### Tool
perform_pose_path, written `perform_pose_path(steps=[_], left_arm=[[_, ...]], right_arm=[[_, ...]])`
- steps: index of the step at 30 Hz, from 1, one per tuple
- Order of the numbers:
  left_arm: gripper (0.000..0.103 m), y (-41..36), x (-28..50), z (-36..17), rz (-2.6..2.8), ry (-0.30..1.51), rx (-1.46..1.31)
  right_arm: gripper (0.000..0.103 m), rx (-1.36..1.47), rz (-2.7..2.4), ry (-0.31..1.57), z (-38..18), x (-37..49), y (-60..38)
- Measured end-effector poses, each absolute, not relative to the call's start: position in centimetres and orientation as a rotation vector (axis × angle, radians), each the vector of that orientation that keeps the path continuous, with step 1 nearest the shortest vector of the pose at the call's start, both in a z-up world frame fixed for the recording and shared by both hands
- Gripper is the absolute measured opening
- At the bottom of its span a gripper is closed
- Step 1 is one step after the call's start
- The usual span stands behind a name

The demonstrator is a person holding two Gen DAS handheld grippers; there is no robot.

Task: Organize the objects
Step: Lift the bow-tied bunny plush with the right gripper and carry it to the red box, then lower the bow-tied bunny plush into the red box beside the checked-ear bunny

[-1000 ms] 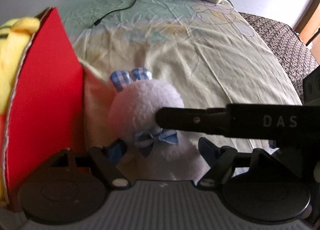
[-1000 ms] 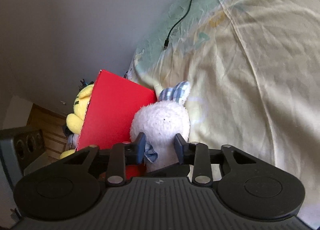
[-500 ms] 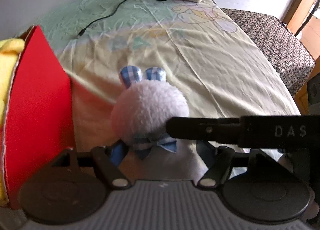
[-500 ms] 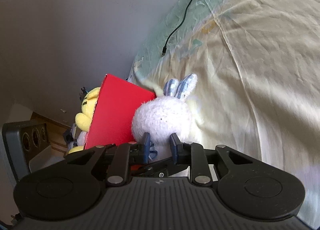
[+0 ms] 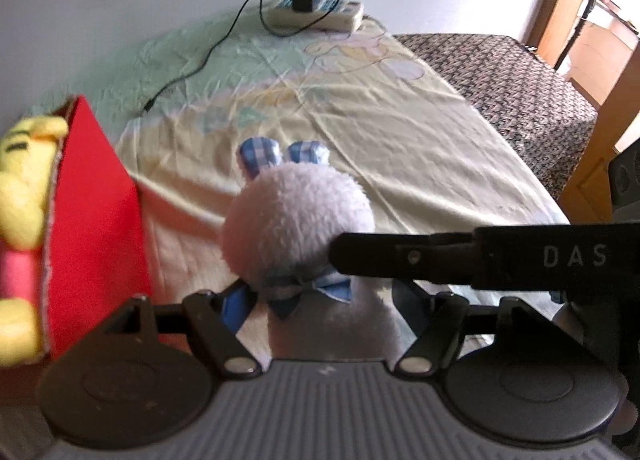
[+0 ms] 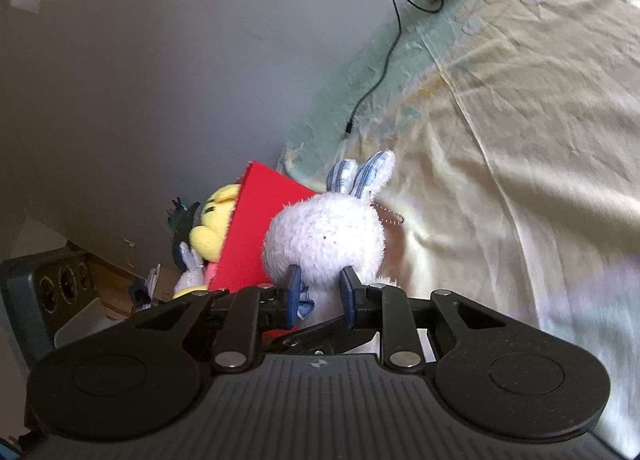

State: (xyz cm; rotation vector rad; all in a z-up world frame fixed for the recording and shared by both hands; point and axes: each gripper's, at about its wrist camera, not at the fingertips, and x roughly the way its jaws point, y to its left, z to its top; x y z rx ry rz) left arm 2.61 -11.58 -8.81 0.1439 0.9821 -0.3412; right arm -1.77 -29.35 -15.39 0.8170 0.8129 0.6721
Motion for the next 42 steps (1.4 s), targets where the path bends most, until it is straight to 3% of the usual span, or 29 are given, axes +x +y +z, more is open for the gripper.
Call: perform_pose_path(steps=[22,32,42], left_arm=[[0.075,-0.7,-2.3,0.2,-0.405,0.633,0.158],[0.076,7.1,-1.9,0.8,-0.302,0.63,0.119],[0.076,14.0,0.4,-2.0,-0.202,0.718,0.095]], right_arm=[[0.024,0.764,0.708,0.505,-7.0,-4.4,-17.4],[0.024,0.701,0.794,0.545,-7.5,-1.7,-8.7],[0.024,0.593,0.796,0.691,-10.2,1.3,-2.2]])
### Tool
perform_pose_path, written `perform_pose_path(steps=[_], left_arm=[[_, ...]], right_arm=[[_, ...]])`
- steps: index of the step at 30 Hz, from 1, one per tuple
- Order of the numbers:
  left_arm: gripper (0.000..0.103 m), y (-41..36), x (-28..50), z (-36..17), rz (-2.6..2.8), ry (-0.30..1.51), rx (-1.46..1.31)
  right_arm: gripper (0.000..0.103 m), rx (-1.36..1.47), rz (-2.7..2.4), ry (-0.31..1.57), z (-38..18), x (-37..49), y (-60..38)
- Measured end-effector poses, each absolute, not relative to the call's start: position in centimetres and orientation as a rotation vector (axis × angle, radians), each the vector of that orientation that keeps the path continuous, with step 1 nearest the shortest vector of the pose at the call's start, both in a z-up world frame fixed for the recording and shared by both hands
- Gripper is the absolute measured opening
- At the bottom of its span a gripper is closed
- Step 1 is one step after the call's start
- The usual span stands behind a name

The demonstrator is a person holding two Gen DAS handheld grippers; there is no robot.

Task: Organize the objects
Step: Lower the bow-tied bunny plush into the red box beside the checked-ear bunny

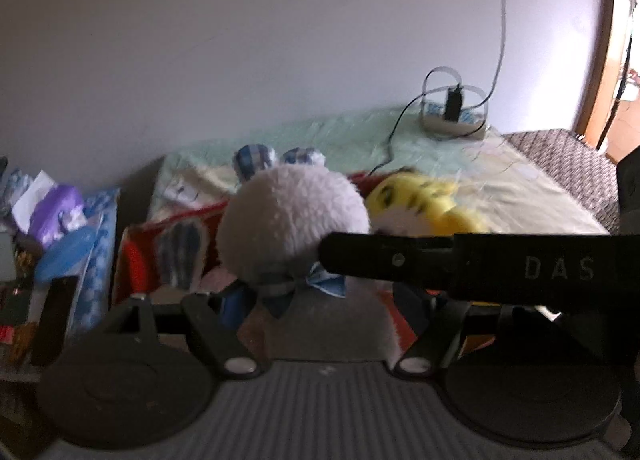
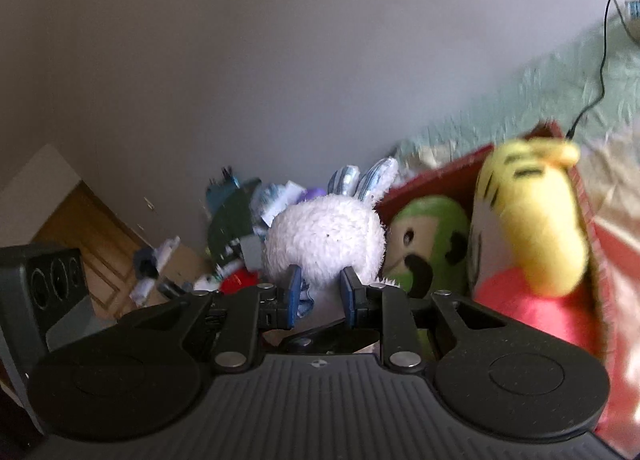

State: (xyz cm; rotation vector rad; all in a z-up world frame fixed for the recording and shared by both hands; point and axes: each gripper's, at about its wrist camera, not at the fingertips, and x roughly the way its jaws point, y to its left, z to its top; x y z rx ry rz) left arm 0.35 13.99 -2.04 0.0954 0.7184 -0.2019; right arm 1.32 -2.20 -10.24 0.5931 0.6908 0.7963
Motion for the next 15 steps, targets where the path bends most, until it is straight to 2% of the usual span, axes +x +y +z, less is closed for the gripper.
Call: perform_pose_path(steps=[8,15], left_arm=[[0.079,16.6,2.2,-5.2,-0.222,0.803,0.052],[0.087,15.9,2.8,-5.9,-0.25,0.809,0.08]], right_arm=[[0.025,0.527,0.749,0.742,-10.9,2.1,-0.9],[0.031,0.536,0.726,0.761,-10.8,1.6,-1.0]])
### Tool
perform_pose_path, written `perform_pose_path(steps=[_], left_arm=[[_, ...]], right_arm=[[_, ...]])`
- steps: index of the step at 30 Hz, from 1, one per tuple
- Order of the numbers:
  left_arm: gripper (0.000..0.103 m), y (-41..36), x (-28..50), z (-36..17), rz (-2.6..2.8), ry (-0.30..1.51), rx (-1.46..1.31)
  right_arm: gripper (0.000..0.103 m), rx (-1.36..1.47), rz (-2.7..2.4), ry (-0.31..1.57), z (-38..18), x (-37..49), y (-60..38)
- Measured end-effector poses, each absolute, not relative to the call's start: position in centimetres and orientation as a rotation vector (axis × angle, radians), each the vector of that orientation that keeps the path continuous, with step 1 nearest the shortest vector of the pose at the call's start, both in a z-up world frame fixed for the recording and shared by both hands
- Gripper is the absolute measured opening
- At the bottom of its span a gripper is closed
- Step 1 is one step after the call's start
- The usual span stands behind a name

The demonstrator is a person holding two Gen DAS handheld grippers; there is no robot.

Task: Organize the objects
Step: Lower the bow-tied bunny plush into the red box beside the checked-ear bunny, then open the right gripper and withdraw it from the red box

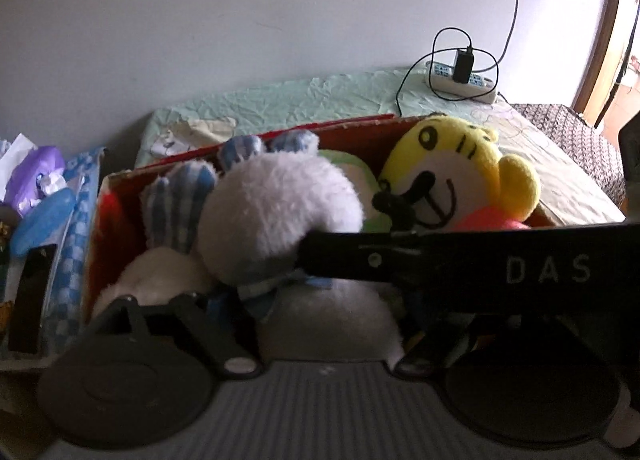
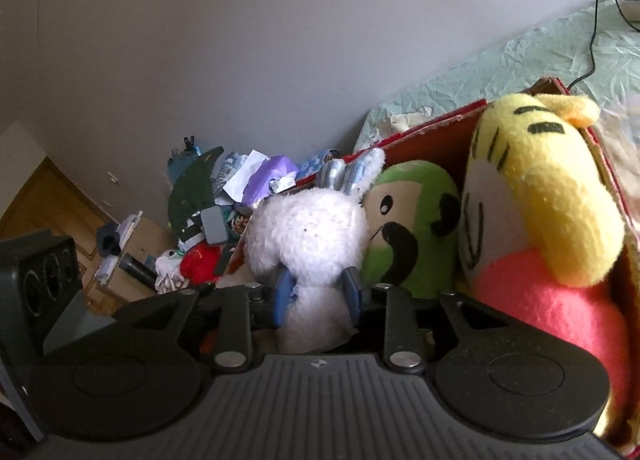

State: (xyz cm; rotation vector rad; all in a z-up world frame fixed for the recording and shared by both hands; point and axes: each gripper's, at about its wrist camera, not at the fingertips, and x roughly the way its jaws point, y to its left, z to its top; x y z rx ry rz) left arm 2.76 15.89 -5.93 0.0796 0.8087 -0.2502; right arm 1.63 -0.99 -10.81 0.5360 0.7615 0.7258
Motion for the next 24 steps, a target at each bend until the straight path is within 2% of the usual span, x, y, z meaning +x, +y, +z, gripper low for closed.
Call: perform_pose_path(steps=[4,14,16,18,23,24], left_arm=[[0.093,15.9,2.7,-5.7,-0.273,0.818,0.072],[0.095,14.5,2.3,-5.0,-0.176,0.873,0.12],[0.095,14.3,1.9,-4.7,-0.152,0.885,0.124],[0.096,13.9,1.2,-4.2,-0.122,0.879,0.135],[0.096,12.5,-0.7,-2.8,-0.038,0.847,0.178],[0.099,12.3,-1.1,-2.6,-0.027,0.845,0.18]], right_arm=[[0.034,0.51,0.7,0.751,-10.3,1.1,-0.1],[0.036,0.573,0.63,0.691,-8.9,-1.0,-3.4],[0.045,0.579,0.609,0.68,-8.6,-1.5,-4.2],[0.049,0.576,0.585,0.668,-8.3,-2.1,-4.7],[0.049,0.544,0.557,0.642,-7.2,-3.6,-5.9],[0.05,0.534,0.55,0.638,-6.9,-3.9,-6.3]])
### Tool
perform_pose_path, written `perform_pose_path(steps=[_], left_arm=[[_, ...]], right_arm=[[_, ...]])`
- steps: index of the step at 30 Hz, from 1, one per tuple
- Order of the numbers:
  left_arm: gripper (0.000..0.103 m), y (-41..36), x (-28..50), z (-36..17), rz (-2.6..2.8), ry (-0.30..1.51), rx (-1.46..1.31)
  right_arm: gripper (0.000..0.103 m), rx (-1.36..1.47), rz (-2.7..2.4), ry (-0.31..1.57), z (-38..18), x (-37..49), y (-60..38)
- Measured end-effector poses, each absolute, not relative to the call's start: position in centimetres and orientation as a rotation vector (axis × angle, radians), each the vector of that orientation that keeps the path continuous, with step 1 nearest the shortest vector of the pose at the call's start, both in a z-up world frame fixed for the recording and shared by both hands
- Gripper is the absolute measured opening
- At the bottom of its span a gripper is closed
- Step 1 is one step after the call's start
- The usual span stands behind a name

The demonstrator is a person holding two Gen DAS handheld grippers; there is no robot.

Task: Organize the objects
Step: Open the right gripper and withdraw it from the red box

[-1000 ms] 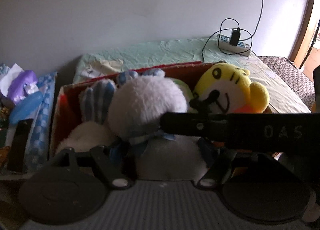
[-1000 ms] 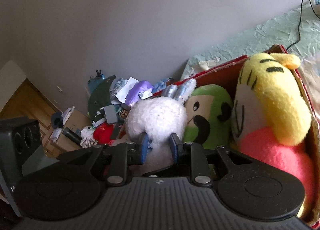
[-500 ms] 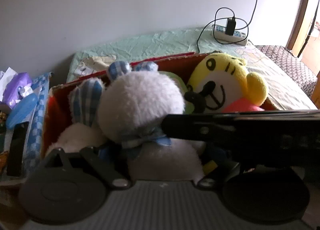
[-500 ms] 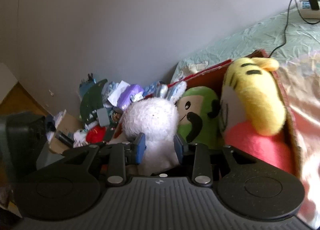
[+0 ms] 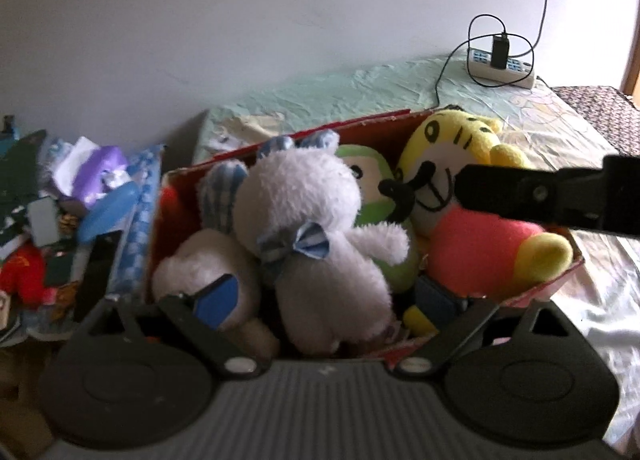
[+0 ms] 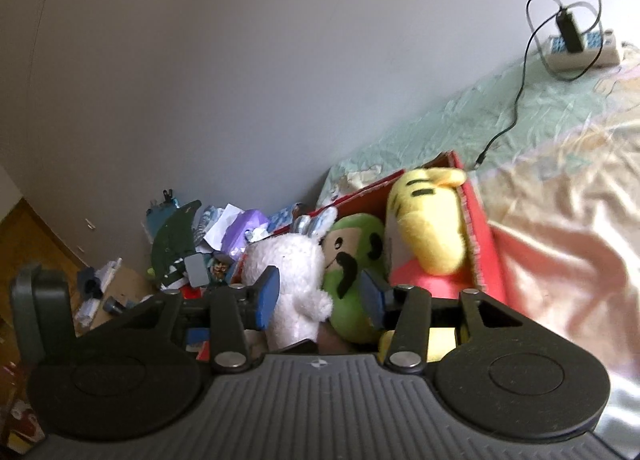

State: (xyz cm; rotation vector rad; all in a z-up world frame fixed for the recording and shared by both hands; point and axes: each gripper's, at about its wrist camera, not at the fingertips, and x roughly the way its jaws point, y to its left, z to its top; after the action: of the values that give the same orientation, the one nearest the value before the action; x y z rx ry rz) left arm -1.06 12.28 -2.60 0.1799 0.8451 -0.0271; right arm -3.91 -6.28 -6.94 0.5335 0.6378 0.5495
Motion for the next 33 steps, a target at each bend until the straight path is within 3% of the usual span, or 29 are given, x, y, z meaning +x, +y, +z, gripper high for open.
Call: perform_pose_path(steps=[4,7,17,33], left_arm=[[0.099,10.7,-2.4,-2.0,0.008,0.839,0.185],[0.099,8.8,-3.2,-1.9,0.031,0.848,0.193],[0.099,-0.5,-6.7,-2.5,-0.03,0.872,0.223],[0.099,-9.4,-8.6,-5.2,-0.049,0.978,0.227]], right_arm=[[0.051,0.499,0.512,0.626,-6.3,-5.5,-8.4],[0.058,0.48,0.453,0.621,-6.2,-7.0,-10.9],[0.059,0.411,0.233,0.686,-7.0,-9.9,-18.3],[0.075,0.301,0.041,0.779,-9.7,-12.8,-24.0]])
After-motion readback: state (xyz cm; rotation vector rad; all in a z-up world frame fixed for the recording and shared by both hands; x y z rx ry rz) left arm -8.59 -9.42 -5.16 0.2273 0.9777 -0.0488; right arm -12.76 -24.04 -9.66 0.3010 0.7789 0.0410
